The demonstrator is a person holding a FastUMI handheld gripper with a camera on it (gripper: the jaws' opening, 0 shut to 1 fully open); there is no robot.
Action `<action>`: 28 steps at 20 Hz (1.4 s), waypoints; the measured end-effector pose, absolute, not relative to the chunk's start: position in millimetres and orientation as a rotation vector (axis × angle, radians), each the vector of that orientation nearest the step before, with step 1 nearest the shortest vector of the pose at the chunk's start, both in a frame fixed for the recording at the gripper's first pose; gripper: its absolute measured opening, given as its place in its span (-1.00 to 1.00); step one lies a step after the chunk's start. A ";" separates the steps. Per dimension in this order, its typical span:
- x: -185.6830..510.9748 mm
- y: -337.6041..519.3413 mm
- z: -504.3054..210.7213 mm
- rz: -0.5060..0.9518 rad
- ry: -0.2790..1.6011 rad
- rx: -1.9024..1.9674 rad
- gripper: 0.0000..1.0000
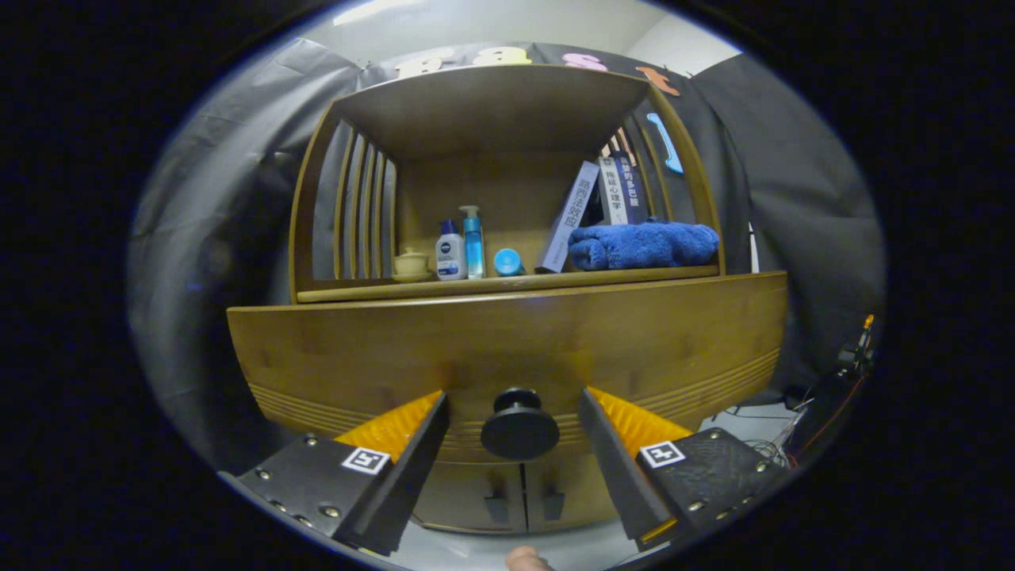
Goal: Pull open the drawer, take out the items inside it, and place them on the countertop above the cabinet.
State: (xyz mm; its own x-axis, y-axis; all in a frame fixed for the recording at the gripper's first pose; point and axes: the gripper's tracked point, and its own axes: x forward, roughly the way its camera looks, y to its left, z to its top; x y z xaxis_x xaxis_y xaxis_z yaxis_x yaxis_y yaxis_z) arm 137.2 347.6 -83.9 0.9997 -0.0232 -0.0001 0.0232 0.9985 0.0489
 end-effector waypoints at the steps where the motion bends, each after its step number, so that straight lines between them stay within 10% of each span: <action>1: 142.5 349.4 -83.4 -0.025 0.001 0.052 0.99; 28: 198.9 345.8 -99.4 -0.006 0.166 0.205 0.98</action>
State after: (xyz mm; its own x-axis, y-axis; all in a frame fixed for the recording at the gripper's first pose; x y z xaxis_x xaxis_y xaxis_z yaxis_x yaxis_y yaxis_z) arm 198.9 345.8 -99.4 0.9862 0.0107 -0.1652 0.0233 0.9790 0.2025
